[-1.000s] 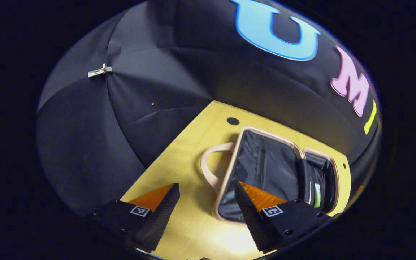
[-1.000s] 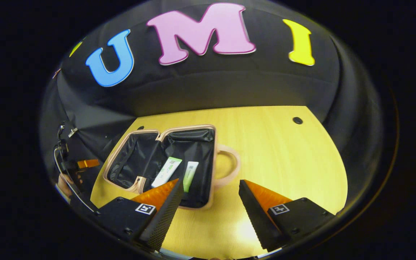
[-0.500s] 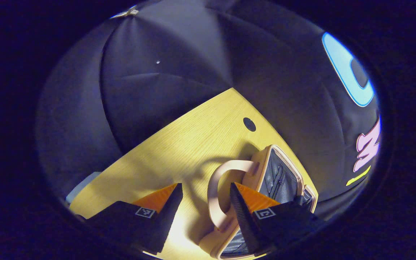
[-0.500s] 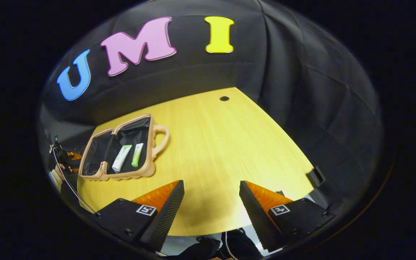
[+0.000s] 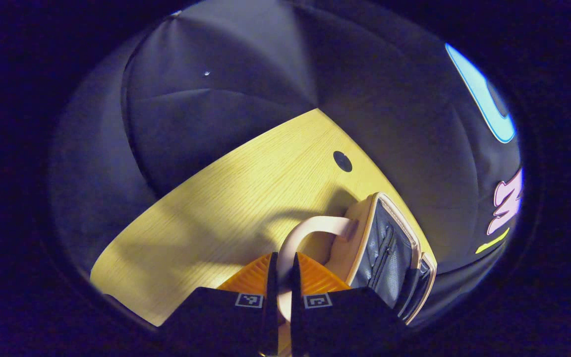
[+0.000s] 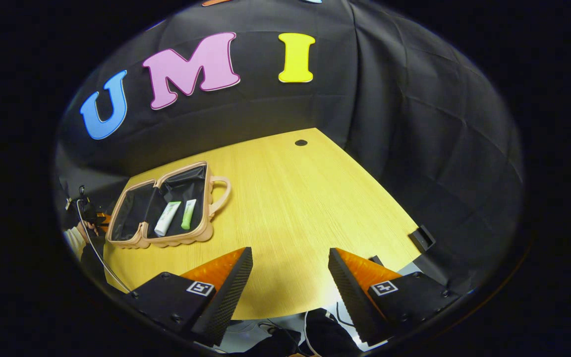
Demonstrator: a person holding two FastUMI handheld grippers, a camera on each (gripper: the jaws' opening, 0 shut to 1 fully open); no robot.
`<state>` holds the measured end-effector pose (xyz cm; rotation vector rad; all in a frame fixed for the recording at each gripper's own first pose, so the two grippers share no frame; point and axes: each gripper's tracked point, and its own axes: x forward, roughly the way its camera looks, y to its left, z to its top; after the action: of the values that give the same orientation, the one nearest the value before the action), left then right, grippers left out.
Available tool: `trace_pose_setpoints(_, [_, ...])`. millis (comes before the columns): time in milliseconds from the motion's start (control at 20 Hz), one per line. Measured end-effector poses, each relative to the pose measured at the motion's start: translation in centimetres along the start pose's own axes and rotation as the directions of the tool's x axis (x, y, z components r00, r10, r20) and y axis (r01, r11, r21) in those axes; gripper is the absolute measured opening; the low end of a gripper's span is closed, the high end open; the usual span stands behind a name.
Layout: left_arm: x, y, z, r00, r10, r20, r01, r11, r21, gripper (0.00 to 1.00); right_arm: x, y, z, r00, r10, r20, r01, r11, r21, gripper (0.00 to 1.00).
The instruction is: First open the suitcase, pack the skin care products into it, and then close the suitcase.
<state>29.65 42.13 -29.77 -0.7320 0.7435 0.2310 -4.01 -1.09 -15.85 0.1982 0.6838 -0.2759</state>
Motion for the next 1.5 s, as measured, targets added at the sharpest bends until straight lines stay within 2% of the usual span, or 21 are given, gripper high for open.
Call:
trace_pose_setpoints(150, [-2.5,-2.0,1.4,0.998,0.003,0.065,-0.009,0.996,0.088,0.08,0.3,0.4,0.3,1.000,0.023,0.011,-0.022,0.999,-0.033,0.98])
trace_pose_setpoints(300, [-7.0,-5.3,3.6,0.987,-0.040,0.154,0.011,0.982,0.190,0.06,0.3,0.0,1.1,0.999,0.041,0.032,-0.039,0.998,-0.049,0.98])
trace_pose_setpoints(400, [-11.0,-9.6,4.6,0.974,-0.110,0.200,0.048,0.955,0.292,0.06,0.5,-0.5,1.9,0.997,0.048,0.052,-0.046,0.998,-0.048,0.98])
trace_pose_setpoints(550, [-15.0,-16.4,4.2,0.951,-0.210,0.227,0.095,0.897,0.432,0.06,1.3,-1.5,3.8,0.993,0.081,0.090,-0.074,0.994,-0.078,0.98])
trace_pose_setpoints(700, [-18.2,-24.8,1.4,0.929,-0.299,0.217,0.158,0.852,0.499,0.06,2.1,-2.5,5.8,0.983,0.138,0.118,-0.122,0.984,-0.130,0.98])
trace_pose_setpoints(800, [-18.8,-29.4,-2.2,0.922,-0.336,0.190,0.192,0.827,0.529,0.06,2.8,-3.5,7.3,0.975,0.170,0.143,-0.148,0.976,-0.158,0.98])
trace_pose_setpoints(1000, [-17.8,-38.0,-11.2,0.907,-0.411,0.095,0.310,0.801,0.512,0.06,4.2,-4.6,9.8,0.953,0.247,0.174,-0.223,0.964,-0.148,0.98])
trace_pose_setpoints(1050, [-16.8,-39.4,-13.9,0.906,-0.418,0.062,0.334,0.798,0.502,0.09,4.6,-4.8,10.1,0.949,0.264,0.174,-0.241,0.960,-0.142,0.98])
trace_pose_setpoints(1100, [-15.4,-40.4,-16.6,0.910,-0.413,0.030,0.344,0.795,0.500,0.06,4.9,-5.1,10.5,0.944,0.282,0.174,-0.260,0.956,-0.136,0.98])
trace_pose_setpoints(1200, [-12.0,-41.0,-21.1,0.924,-0.381,-0.023,0.340,0.793,0.506,0.06,5.4,-5.8,10.8,0.933,0.319,0.168,-0.300,0.945,-0.128,0.98])
trace_pose_setpoints(1400, [-6.4,-40.7,-28.1,0.969,-0.247,-0.032,0.220,0.792,0.570,0.06,5.8,-7.0,11.3,0.910,0.372,0.182,-0.333,0.918,-0.213,0.98])
trace_pose_setpoints(1500, [-4.0,-40.1,-30.2,0.983,-0.179,-0.031,0.164,0.802,0.575,0.07,5.8,-7.4,11.0,0.903,0.394,0.171,-0.352,0.907,-0.233,0.97])
